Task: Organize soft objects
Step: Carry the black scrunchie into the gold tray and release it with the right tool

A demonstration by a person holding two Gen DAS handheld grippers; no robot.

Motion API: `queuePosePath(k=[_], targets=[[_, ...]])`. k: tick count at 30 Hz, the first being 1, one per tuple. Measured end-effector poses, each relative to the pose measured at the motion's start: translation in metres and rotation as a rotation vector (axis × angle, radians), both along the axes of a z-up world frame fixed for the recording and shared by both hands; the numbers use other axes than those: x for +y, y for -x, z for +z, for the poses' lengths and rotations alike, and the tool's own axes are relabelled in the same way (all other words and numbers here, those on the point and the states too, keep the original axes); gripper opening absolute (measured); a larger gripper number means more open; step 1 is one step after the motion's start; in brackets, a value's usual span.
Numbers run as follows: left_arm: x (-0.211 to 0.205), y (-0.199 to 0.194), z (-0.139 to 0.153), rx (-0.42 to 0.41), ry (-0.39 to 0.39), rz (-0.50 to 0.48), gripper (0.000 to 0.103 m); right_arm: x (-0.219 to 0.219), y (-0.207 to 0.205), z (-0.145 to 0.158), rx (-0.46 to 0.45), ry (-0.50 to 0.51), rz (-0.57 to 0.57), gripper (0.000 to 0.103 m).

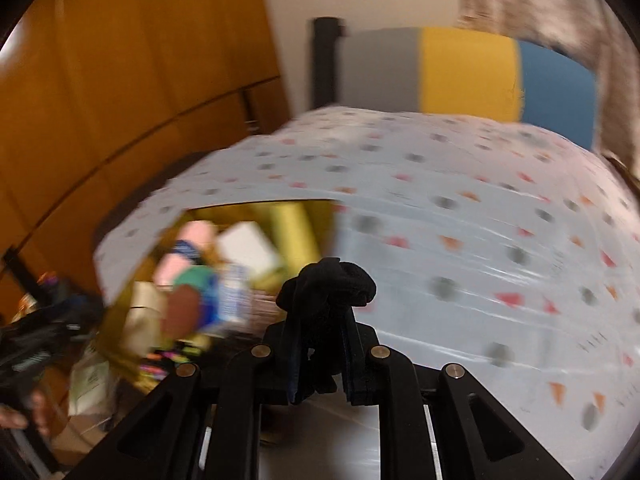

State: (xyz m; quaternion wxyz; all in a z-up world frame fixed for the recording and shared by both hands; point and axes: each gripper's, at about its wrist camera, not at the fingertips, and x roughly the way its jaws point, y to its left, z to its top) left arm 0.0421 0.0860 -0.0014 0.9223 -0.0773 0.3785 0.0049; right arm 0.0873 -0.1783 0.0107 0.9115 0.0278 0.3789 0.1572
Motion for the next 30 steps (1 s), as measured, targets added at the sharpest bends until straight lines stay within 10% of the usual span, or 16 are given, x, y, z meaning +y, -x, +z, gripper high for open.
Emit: queuePosePath(k=[15, 30], targets=[[0.014, -0.001, 0.0, 0.007, -0.011, 0.058, 0.065, 0.09, -0.061, -0.063, 0.186, 0.17, 0.046, 0.026], [-0.001, 0.008, 0.005, -0.018, -0.033, 0.044, 0.065, 0.078, -0.023, -0.035, 0.037, 0.145, 0.006, 0.088]])
